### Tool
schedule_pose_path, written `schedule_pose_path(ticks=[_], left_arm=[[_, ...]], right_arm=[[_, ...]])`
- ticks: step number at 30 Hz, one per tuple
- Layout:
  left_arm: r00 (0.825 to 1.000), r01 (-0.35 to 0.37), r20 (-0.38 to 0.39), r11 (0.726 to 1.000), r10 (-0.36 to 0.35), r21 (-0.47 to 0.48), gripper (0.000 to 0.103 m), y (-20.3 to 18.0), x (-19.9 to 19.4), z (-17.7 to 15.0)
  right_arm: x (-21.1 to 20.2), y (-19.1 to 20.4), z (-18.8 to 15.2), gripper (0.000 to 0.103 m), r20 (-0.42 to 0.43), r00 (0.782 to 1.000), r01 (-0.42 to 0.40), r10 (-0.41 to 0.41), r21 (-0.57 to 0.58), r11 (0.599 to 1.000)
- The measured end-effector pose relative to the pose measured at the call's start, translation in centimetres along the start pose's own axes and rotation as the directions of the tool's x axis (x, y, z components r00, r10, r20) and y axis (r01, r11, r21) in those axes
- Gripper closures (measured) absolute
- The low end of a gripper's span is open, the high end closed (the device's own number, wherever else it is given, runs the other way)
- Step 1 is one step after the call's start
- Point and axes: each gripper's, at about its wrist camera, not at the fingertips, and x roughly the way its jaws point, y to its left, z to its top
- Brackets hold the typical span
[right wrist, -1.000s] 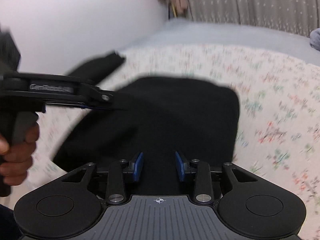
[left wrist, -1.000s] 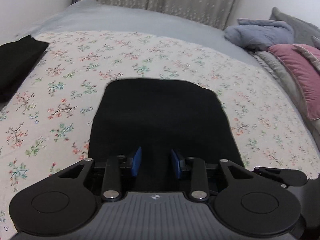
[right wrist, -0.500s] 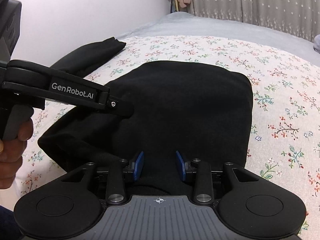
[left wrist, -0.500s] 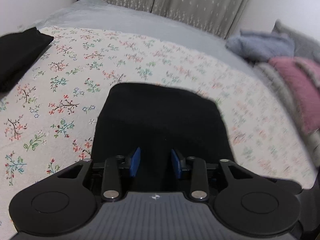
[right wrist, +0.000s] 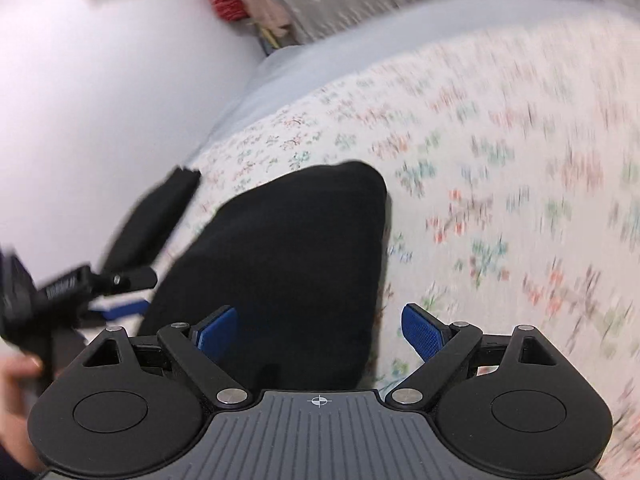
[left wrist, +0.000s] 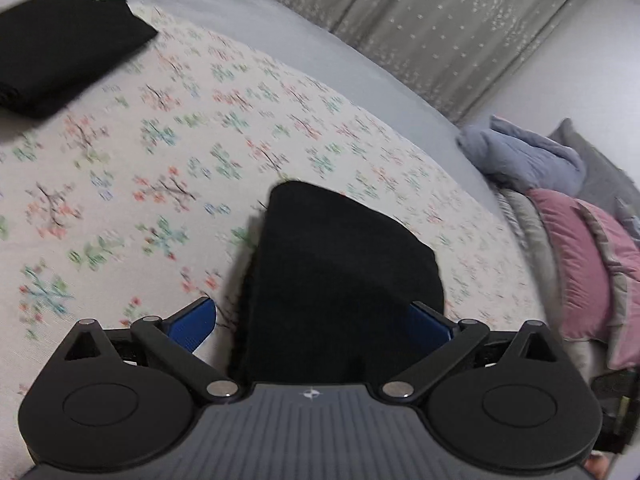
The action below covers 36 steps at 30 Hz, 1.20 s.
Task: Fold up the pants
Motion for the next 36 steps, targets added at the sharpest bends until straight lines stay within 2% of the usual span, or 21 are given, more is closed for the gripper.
schedule_pose_path(ticks=[2,5,10,11,13,19,21,22,24,26,28,30,32,33,36], left_arm=[[1.000,0.004,-0.013,1.000,-0.004,0.013,0.000,0.0,0.3,0.0],[0.999,-0.001,-0.050,0.999,0.003,0.039,0.000,-0.2,1.3,0.0],[0.991,-0.040,-0.127,0.998,0.047,0.055,0.000,0.6,3.9,0.0],[0.989,-0.026,-0.143,0.999,0.031,0.035,0.000,1.0,4.6,0.0],[0.982,0.041,-0.183,0.999,-0.046,-0.029,0.000,1.9,5.8,0.0],[0.976,0.084,-0.195,0.995,-0.093,-0.055,0.000,3.1,6.6,-0.2],[0.977,0.086,-0.189,0.994,-0.096,-0.061,0.000,3.2,6.6,-0.4],[0.978,0.078,-0.187,0.995,-0.089,-0.065,0.000,3.1,6.5,-0.4],[0.983,0.052,-0.173,0.998,-0.056,-0.029,0.001,2.2,6.4,-0.7],[0.988,0.037,-0.152,0.999,-0.036,0.002,0.012,1.0,6.3,-1.0],[0.990,0.056,-0.132,0.998,-0.056,-0.005,0.022,0.2,6.0,-0.9],[0.989,0.093,-0.112,0.995,-0.094,-0.019,0.034,-0.9,5.5,-0.8],[0.982,0.161,-0.091,0.986,-0.164,-0.042,0.071,-2.3,5.2,-0.2],[0.972,0.217,-0.075,0.973,-0.223,-0.077,0.072,-3.0,5.2,0.0],[0.962,0.267,-0.045,0.961,-0.270,-0.071,0.072,-6.1,6.3,0.2]], right_arm=[[0.0,-0.7,0.1,0.012,-0.005,1.000,-0.021,0.021,0.044,0.999],[0.0,-1.1,0.0,0.012,-0.004,1.000,-0.001,0.001,0.063,0.998],[1.2,-2.3,-0.4,0.012,-0.032,0.999,-0.037,0.042,0.135,0.990],[1.6,-2.4,-0.4,0.012,-0.039,0.998,-0.040,0.046,0.144,0.989],[2.7,-2.5,-0.5,0.012,-0.055,0.998,-0.031,0.040,0.161,0.986],[5.3,-2.2,-0.9,0.012,0.005,0.997,-0.080,0.081,0.173,0.982],[6.0,-1.4,-1.0,0.015,0.011,0.997,-0.074,0.073,0.129,0.989],[6.4,-0.9,-1.1,0.020,0.016,0.998,-0.061,0.060,0.108,0.992],[6.7,-0.5,-1.2,0.038,0.020,0.999,-0.031,0.029,0.096,0.995],[6.4,-0.5,-0.8,0.068,0.019,0.999,-0.035,0.033,0.105,0.994],[5.5,0.1,-0.1,0.081,0.032,0.998,-0.047,0.045,0.079,0.996],[4.0,1.3,0.7,0.082,0.054,0.997,-0.056,0.056,0.008,0.998],[2.4,2.6,1.5,0.082,0.084,0.995,-0.045,0.052,-0.086,0.995],[1.3,3.1,1.9,0.082,0.103,0.994,-0.034,0.047,-0.130,0.991],[-1.7,3.0,3.5,0.082,0.155,0.987,-0.017,0.047,-0.188,0.982]])
